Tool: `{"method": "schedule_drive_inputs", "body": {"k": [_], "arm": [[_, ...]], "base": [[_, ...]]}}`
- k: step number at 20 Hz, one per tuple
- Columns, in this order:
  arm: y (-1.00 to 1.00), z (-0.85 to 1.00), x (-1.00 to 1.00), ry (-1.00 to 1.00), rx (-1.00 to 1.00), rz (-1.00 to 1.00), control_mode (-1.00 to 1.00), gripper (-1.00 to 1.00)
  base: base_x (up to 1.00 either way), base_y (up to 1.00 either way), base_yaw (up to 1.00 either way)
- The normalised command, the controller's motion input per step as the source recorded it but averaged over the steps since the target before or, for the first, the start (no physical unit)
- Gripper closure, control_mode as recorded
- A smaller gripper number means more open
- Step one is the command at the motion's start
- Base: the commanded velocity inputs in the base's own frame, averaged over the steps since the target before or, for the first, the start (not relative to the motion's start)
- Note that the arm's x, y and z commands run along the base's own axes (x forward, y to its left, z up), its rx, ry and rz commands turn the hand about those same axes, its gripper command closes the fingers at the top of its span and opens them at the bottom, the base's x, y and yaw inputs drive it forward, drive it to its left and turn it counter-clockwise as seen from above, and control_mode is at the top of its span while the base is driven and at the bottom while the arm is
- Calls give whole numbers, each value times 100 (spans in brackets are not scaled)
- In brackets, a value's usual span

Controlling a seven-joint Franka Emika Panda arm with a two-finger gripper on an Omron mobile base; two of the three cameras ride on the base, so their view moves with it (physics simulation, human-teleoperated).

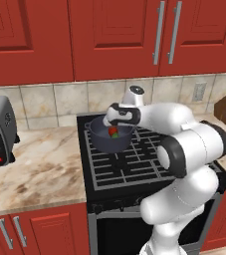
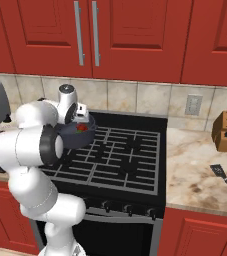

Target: Put the bell pepper and avocado in the pot. Retrieve the spatula and lightly stir the vegetables in the pot.

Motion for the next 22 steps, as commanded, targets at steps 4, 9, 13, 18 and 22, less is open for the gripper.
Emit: {"method": "schedule_drive_inputs", "body": {"k": [4,9,13,18,22], "arm": [[-18,50,-94,-20,3,-6,-100,-100],[-29,51,-100,-22,8,-9,-100,-100],[-23,34,-100,-14,10,-7,-100,-100],[-15,20,-100,-2,9,-3,-100,-100],[0,13,-100,2,6,0,-100,-100]], "base": [[0,0,0],[0,0,0],[0,0,0],[0,0,0],[0,0,0]]}}
